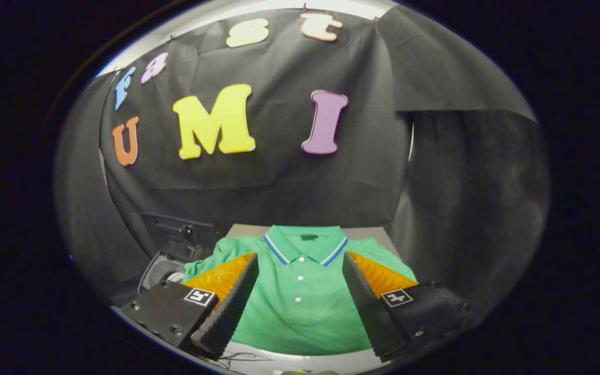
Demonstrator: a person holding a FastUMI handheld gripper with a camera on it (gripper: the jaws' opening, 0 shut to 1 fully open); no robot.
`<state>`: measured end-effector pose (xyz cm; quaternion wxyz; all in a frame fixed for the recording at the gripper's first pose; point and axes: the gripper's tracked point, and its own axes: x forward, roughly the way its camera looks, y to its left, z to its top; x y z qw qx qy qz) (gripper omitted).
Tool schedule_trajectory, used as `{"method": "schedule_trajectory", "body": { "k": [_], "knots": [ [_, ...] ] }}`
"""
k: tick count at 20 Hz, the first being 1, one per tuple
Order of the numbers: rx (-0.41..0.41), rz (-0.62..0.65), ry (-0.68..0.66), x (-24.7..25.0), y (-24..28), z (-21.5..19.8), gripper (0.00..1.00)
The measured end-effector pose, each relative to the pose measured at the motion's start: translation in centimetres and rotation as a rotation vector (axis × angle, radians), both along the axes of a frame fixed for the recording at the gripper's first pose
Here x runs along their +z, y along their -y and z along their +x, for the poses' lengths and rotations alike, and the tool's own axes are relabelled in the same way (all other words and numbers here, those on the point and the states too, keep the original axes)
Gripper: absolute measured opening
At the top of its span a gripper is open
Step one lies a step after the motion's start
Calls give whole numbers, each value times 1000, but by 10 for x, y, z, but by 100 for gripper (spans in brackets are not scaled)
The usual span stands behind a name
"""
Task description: Put the clothes into the washing machine and then close the washing machine lid.
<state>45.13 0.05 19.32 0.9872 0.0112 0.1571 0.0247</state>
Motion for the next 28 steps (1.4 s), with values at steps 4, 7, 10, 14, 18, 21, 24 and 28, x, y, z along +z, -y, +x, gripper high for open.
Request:
{"method": "schedule_trajectory", "body": {
  "k": [4, 7, 10, 14, 18, 21, 24, 28],
  "knots": [
    [10, 1, -134, -38, 1, 32, 100],
    [-16, -5, -233, -61, 3, 47, 99],
    [-20, -20, -293, -79, 4, 54, 98],
    [-24, -76, -334, -82, 1, 52, 98],
    [-32, -48, -358, -82, 2, 52, 95],
    [-49, -49, -361, -84, 3, 54, 89],
    [-63, -64, -370, -77, -3, 51, 67],
    [-90, -106, -380, -76, -4, 51, 28]
  ]
}}
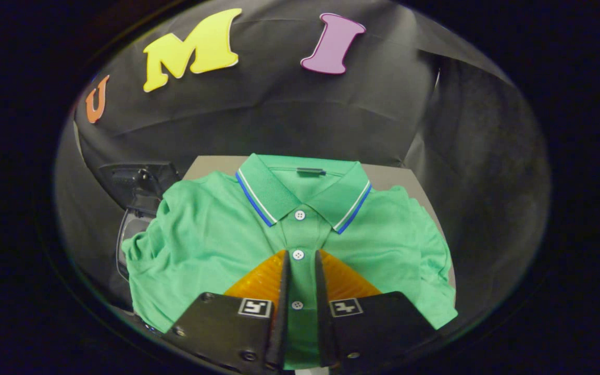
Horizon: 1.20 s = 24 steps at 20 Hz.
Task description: Put the clothes into the washing machine and then close the washing machine lid.
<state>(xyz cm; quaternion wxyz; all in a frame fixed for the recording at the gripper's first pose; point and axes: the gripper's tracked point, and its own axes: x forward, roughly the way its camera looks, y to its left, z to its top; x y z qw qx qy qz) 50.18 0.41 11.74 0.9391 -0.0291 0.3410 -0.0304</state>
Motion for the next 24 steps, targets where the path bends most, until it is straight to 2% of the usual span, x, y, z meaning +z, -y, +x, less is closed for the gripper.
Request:
{"method": "schedule_trajectory", "body": {
  "k": [1, 3, 7, 11, 18, 24],
  "knots": [
    [-2, -9, 7, 3, -1, -1, 17],
    [-6, 9, 10, 3, -4, -1, 8],
    [-15, 149, 38, 10, -11, -14, 5],
    [-13, 183, 113, 27, -23, -30, 5],
    [26, 257, 265, 95, -55, -58, 5],
    [98, 319, 405, 162, -101, -88, 5]
  ]
}}
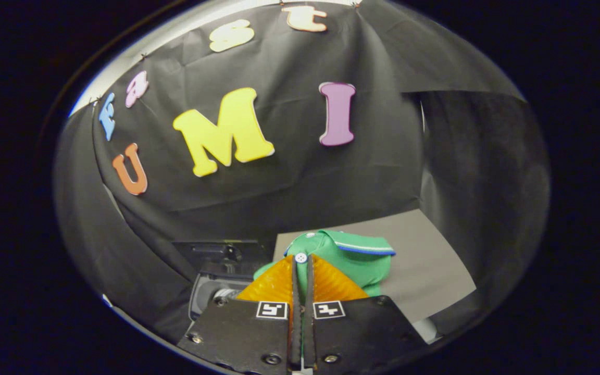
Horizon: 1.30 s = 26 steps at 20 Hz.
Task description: Put the clothes into the washing machine and then close the washing machine lid.
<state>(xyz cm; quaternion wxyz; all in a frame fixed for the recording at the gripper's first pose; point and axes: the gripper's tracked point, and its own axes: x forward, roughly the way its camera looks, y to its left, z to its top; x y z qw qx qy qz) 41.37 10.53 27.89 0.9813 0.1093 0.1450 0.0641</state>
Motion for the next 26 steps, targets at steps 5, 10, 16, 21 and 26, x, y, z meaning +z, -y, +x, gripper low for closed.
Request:
{"method": "schedule_trajectory", "body": {
  "k": [5, 10, 16, 21, 26],
  "knots": [
    [64, -8, 125, 53, -49, -24, 5],
    [132, -13, 237, 105, -104, -45, 5],
    [228, -7, 279, 125, -172, -39, 5],
    [308, -3, 264, 114, -230, -17, 5],
    [366, 3, 215, 83, -278, 9, 5]
  ]
}}
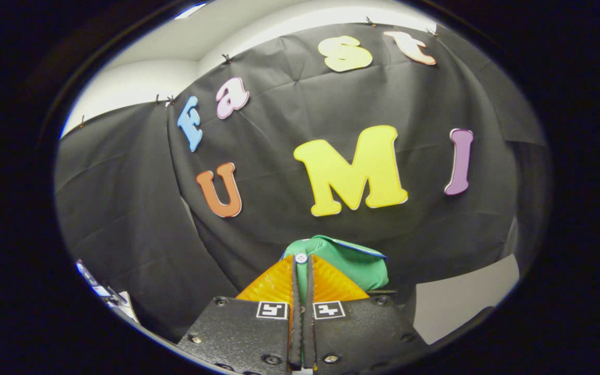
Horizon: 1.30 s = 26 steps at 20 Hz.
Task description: Put the clothes into the washing machine and then close the washing machine lid.
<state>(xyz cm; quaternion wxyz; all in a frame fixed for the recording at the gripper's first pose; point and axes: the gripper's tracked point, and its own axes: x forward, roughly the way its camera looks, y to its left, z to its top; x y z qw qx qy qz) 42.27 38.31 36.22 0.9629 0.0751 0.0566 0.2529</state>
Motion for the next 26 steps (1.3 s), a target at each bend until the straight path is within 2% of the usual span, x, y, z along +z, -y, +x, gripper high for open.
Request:
{"method": "schedule_trajectory", "body": {
  "k": [6, 13, 20, 26],
  "knots": [
    [28, -46, -118, -80, -42, 36, 5],
    [28, -89, -280, -189, -64, 72, 5],
    [-14, -131, -400, -268, -74, 106, 5],
    [-73, -170, -514, -343, -70, 116, 5]
  ]
}}
